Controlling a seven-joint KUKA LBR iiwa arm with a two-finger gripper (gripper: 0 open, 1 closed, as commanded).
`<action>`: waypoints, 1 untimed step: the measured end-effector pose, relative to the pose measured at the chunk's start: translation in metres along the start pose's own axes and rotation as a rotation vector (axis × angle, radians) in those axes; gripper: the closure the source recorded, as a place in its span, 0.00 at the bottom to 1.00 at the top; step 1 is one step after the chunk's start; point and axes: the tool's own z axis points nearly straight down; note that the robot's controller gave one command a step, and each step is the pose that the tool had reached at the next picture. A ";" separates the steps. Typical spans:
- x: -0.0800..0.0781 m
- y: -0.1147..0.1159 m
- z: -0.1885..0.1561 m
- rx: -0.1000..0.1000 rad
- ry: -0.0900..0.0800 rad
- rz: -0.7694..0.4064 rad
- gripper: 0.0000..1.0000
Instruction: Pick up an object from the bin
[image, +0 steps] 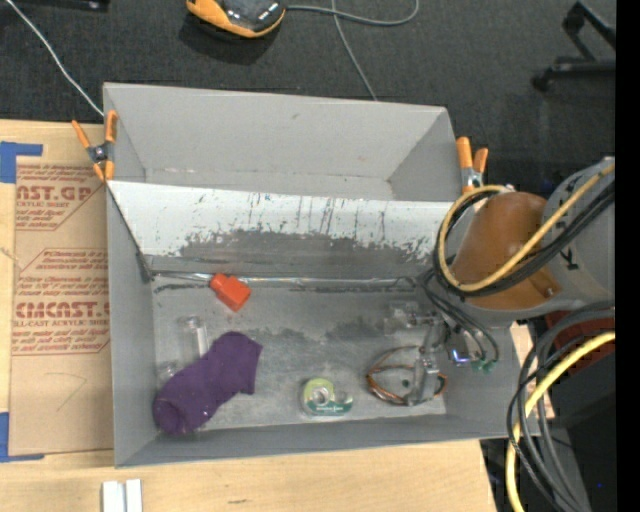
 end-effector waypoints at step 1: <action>0.021 -0.008 0.027 0.000 -0.003 -0.098 1.00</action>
Offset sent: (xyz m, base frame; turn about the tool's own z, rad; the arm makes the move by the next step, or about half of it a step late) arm 0.0000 0.0000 0.0000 0.0000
